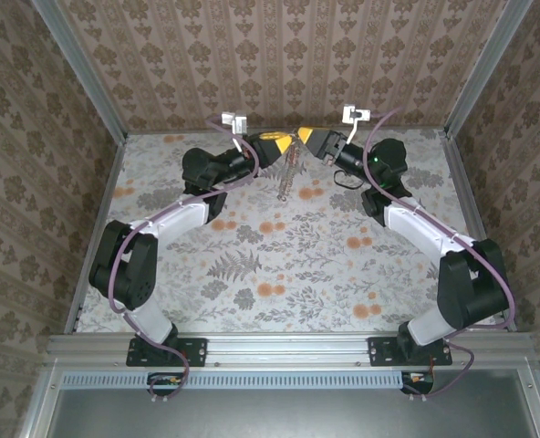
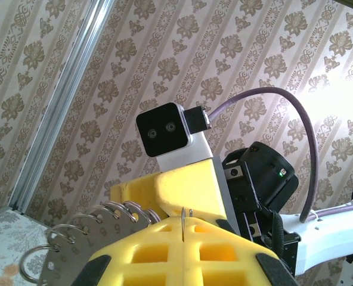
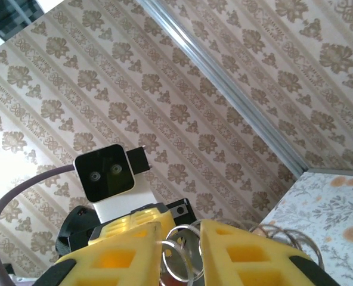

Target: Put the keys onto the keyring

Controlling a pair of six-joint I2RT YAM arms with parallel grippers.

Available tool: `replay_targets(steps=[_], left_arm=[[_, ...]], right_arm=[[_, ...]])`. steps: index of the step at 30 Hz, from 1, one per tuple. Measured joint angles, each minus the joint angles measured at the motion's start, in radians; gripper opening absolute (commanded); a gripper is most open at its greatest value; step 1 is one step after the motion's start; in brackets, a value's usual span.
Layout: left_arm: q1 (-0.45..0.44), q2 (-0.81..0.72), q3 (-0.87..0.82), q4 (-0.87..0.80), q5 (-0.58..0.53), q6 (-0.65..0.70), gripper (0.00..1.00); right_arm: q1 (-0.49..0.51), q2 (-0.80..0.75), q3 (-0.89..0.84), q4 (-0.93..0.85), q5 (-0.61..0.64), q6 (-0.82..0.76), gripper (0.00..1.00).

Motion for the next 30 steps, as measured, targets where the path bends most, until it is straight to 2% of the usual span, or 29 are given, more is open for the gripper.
replay_targets(steps=[8,13,30], left_arm=[[0.000,0.000,0.002,0.000,0.000,-0.001,0.00],[0.000,0.000,0.002,0.000,0.001,-0.003,0.00],[0.000,0.001,0.002,0.000,0.000,-0.003,0.00]], right_arm=[[0.007,0.000,-0.002,0.042,-0.017,0.004,0.31],[0.007,-0.003,-0.025,0.058,-0.016,0.004,0.29],[0.020,-0.008,-0.053,0.132,-0.025,0.032,0.32]])
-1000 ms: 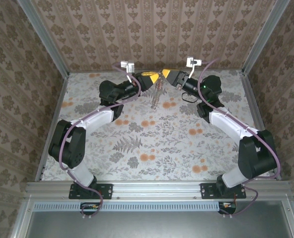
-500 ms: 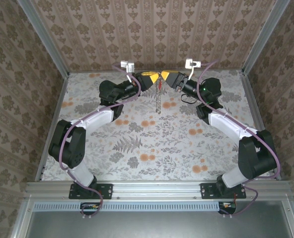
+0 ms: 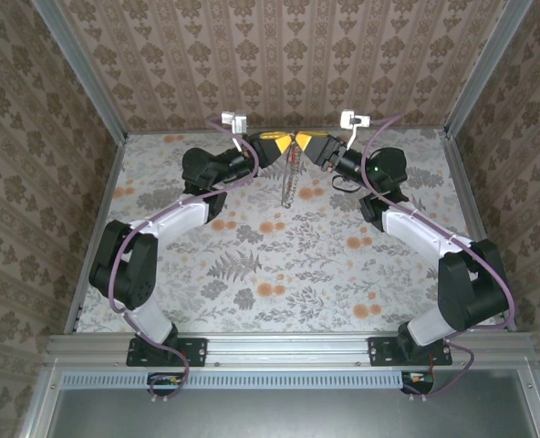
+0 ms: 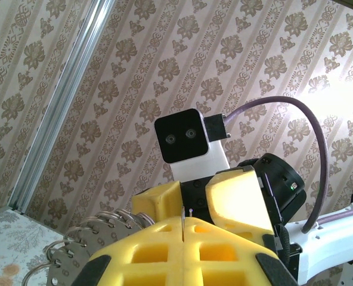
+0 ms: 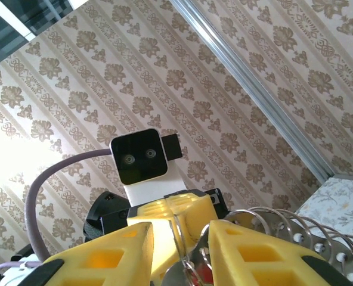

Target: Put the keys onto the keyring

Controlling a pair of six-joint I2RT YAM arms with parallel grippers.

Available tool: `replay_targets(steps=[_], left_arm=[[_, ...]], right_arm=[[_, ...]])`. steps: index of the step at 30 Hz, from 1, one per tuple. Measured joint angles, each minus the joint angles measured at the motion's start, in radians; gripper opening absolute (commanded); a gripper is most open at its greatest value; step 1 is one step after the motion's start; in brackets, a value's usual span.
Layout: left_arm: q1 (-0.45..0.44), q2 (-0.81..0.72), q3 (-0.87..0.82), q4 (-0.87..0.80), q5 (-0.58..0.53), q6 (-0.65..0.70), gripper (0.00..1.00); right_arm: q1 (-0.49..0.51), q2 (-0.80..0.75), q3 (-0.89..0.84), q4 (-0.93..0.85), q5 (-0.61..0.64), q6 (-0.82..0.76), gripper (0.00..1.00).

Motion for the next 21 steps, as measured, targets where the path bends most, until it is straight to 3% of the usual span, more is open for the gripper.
replay_targets(steps=[13,21], left_arm=[[0.000,0.000,0.000,0.001,0.000,0.000,0.00],[0.000,0.000,0.000,0.001,0.000,0.000,0.00]], right_arm=[[0.014,0.000,-0.005,0.011,-0.015,0.002,0.28],[0.018,0.000,-0.026,0.011,-0.016,0.002,0.19]])
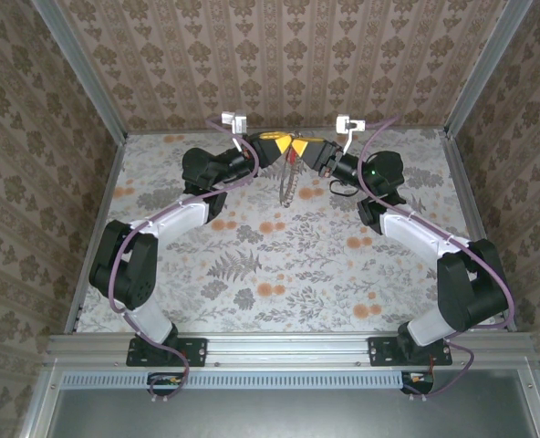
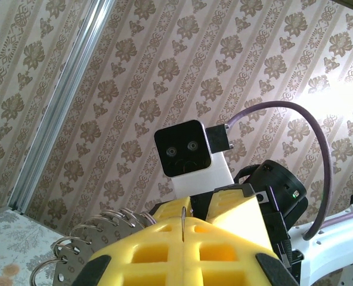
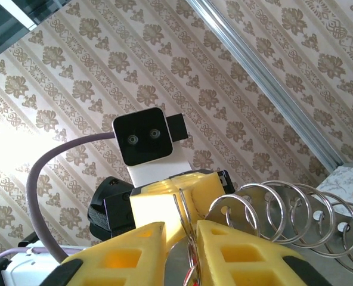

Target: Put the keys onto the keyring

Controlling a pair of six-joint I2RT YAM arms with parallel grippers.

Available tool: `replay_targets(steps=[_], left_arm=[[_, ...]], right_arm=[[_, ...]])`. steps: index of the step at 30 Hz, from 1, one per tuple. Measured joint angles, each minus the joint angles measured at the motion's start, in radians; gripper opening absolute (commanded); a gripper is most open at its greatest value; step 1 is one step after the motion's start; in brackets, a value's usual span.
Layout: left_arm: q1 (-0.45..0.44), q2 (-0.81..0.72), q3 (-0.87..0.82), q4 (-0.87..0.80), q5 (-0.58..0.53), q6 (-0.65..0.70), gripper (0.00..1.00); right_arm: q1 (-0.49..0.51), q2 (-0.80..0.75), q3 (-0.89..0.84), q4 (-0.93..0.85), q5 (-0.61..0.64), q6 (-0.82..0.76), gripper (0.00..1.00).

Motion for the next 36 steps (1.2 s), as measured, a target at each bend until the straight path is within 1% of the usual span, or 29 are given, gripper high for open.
replay_targets(steps=[8,11,18,25,27,30,36], left_arm=[[0.000,0.000,0.000,0.003,0.000,0.000,0.00],[0.000,0.000,0.000,0.006,0.000,0.000,0.00],[0.000,0.000,0.000,0.015,0.000,-0.007,0.00],[0.002,0.000,0.002,0.017,-0.014,-0.010,0.00],[0.002,0.000,0.002,0.016,-0.016,-0.010,0.00],[0.002,0.000,0.002,0.018,-0.016,-0.011,0.00],[0.001,0.000,0.002,0.022,-0.023,-0.011,0.00]], right_arm=[[0.000,0.000,0.000,0.000,0.000,0.000,0.18],[0.000,0.000,0.000,0.000,0.000,0.003,0.14],[0.000,0.002,0.004,0.002,0.002,0.020,0.00],[0.000,0.039,0.021,0.051,0.001,0.070,0.00],[0.000,0.042,0.022,0.056,0.001,0.077,0.09],[0.000,0.042,0.025,0.056,0.001,0.083,0.07],[0.001,0.045,0.032,0.055,0.001,0.097,0.11]])
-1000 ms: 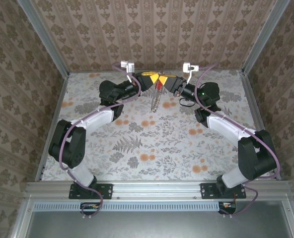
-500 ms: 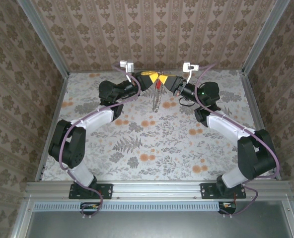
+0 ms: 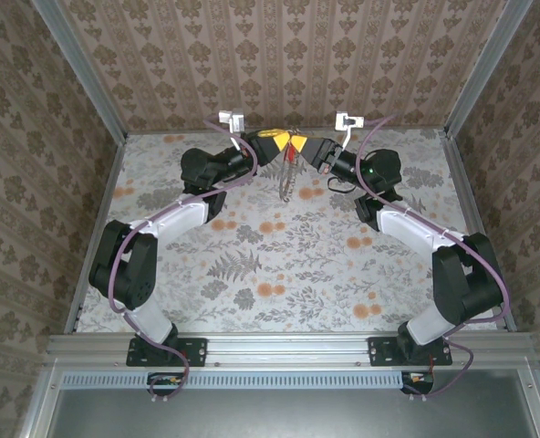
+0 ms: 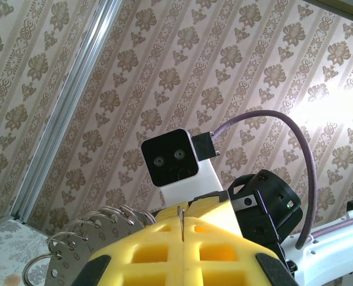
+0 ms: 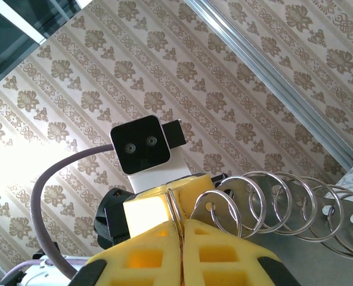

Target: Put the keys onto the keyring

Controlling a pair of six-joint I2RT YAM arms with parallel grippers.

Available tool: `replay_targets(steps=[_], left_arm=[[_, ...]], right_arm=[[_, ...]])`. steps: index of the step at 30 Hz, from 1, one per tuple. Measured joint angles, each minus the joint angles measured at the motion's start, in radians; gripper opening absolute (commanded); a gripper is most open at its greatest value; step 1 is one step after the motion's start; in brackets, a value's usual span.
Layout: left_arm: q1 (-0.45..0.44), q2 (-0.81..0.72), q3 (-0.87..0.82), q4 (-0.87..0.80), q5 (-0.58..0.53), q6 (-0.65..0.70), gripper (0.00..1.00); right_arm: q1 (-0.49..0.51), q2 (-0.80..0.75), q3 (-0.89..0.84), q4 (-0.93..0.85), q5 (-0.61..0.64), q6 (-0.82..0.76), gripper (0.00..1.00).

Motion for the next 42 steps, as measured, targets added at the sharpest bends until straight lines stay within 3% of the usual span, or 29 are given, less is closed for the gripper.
replay_targets(steps=[3,8,15,21,26,35,42], left_arm=[[0.000,0.000,0.000,0.000,-0.001,0.000,0.00],[0.000,0.000,0.000,0.000,-0.003,0.000,0.00],[0.000,0.000,0.000,0.000,-0.009,0.000,0.00],[0.008,-0.001,-0.003,-0.028,-0.015,0.010,0.24],[0.036,-0.022,-0.006,-0.080,-0.011,0.029,0.32],[0.159,-0.145,-0.007,-0.248,0.027,0.115,0.40],[0.190,-0.172,0.092,-0.565,0.156,0.295,0.40]], right_arm=[[0.000,0.002,0.003,-0.001,0.000,0.003,0.13],[0.000,0.003,0.004,0.000,0.000,0.003,0.01],[0.000,0.005,0.008,-0.003,0.000,0.003,0.00],[-0.001,0.005,0.014,-0.043,-0.002,-0.017,0.00],[-0.015,-0.003,0.018,-0.140,-0.031,-0.060,0.00],[-0.058,-0.071,0.062,-0.383,-0.121,-0.196,0.00],[-0.087,-0.085,0.133,-0.558,-0.222,-0.320,0.00]])
